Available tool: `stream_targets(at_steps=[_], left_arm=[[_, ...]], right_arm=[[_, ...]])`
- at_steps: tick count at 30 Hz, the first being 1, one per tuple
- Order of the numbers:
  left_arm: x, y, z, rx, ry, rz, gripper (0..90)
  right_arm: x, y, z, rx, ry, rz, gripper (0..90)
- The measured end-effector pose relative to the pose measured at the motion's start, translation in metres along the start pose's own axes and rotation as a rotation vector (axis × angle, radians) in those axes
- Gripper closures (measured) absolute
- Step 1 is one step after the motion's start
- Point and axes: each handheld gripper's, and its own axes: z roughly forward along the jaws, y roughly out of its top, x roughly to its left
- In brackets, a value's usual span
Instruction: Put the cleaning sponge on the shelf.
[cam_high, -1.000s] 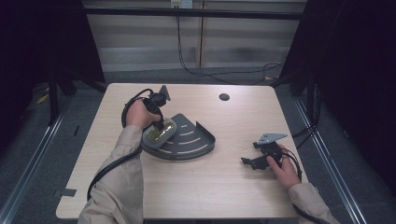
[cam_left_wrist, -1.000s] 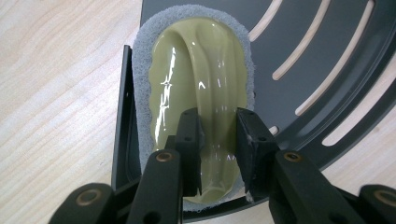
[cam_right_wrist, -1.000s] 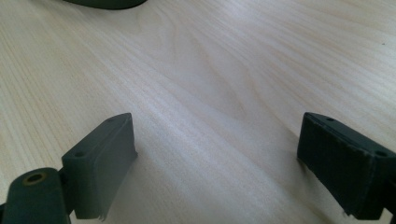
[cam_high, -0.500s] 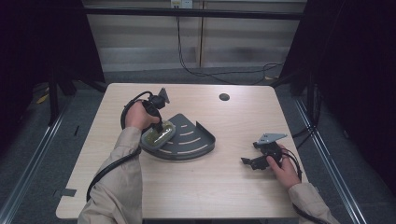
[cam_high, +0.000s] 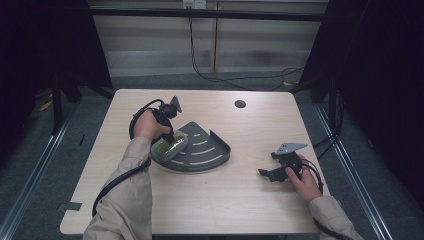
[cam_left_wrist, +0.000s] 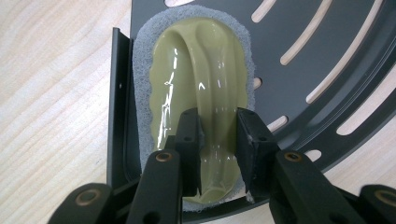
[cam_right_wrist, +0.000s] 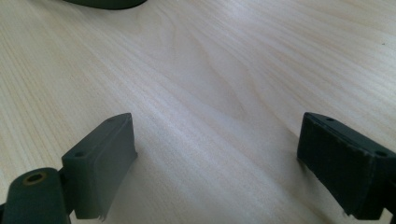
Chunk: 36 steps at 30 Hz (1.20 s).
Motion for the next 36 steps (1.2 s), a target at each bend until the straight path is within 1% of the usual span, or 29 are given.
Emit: stream_targets(at_steps=[7,18,28,32,36], left_arm=[[0.0021,-0.0031,0.001,-0.006,0.003,0.005,71.5],[0.0016,-0.0043,0.0009,-0.01,0.001,0.011,71.3],[0.0008,-0.0037,0.002,-0.01,0.014,0.001,70.6],[0.001,-0.0039,0.0039,-0.007,0.017,0.0,68.8],[0.0013,-0.0043,0.0045,-0.008,0.016,-0.011,65.8]], right_arm=[[0.0,-0.0001,0.0,0.0,0.0,0.0,10.9],[0.0001,0.0,0.0,0.0,0.0,0.002,10.9],[0.0001,0.0,-0.0001,0.0,0.0,0.002,10.9],[0.0001,0.0,0.0,0.0,0.0,0.002,10.9],[0.0001,0.0,0.0,0.0,0.0,0.002,10.9]])
